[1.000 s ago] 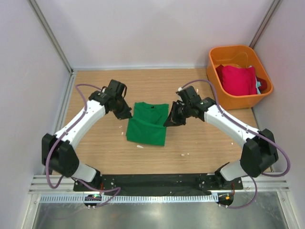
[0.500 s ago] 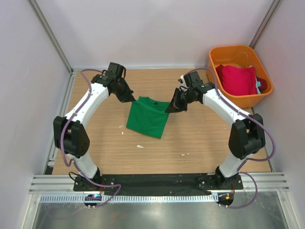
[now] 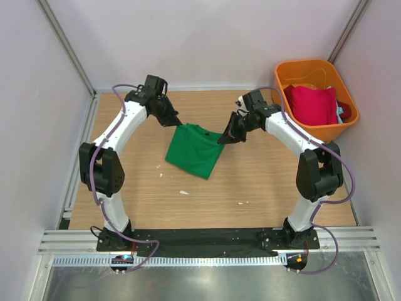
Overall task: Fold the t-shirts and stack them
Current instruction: Fold the tshirt
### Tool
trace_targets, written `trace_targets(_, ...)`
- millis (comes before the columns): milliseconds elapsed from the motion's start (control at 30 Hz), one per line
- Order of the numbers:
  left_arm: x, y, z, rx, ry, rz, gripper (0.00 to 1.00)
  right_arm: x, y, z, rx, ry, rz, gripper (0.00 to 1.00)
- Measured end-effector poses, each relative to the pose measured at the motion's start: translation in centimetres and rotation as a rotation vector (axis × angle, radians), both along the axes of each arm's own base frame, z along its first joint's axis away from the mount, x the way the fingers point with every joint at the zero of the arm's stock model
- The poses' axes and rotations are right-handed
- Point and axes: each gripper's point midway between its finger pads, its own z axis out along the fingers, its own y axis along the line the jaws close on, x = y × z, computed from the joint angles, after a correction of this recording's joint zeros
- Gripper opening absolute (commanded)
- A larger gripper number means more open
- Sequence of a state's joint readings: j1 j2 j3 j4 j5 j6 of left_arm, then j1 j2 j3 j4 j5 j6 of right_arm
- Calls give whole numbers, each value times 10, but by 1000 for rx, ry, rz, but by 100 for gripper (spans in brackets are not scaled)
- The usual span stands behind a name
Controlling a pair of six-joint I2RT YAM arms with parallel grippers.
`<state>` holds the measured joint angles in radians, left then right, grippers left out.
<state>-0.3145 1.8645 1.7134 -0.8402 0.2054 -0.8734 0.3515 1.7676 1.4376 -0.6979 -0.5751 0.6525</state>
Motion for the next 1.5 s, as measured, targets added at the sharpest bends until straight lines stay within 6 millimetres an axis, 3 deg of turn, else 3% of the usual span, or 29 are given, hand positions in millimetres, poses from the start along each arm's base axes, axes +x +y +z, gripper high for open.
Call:
trace_targets(200,17,-8,22,-35,-75,-6,0,1,2,5,12,1,-5,1)
trace_targets(533,26,-16,20,-64,-68,-14,0,5,4,15,35,3,-21,1)
trace_targets(800,35,-21,36,-99,-100,4,0,5,5,19,62,29,-40,1)
trace_targets(1033,64,-44,45,-165,-139,-3,6,18,-7,23,89,24,-100,2)
trace_targets(1067,70,-49,43,-173,-142,-6,12,22,-12,22,90,23,-113,3)
trace_targets(1133,82,-59,35,-179,-142,-16,13,30,-25,17,83,24,-152,7)
trace_targets(1167,89,-64,30,-181,-145,-22,15,36,-33,13,78,24,-175,14)
trace_targets(1200,97,-70,24,-179,-149,-31,27,43,-40,9,74,17,-195,21)
trace_targets(1233,105,-75,17,-171,-157,-44,30,52,-47,4,68,7,-214,27)
trace_targets(1267,115,-82,11,-166,-175,-57,37,61,-55,-4,58,4,-231,41)
trace_targets(1300,124,-85,5,-155,-184,-66,47,67,-61,-12,47,11,-246,46)
trace_targets(1333,133,-89,-3,-140,-191,-78,51,74,-68,-22,23,16,-257,54)
trace_targets(1400,145,-93,-12,-110,-216,-91,50,87,-82,-36,-28,16,-271,58)
trace_targets(1500,138,-80,-24,-22,-201,-90,50,102,-97,-38,-111,-32,-269,59)
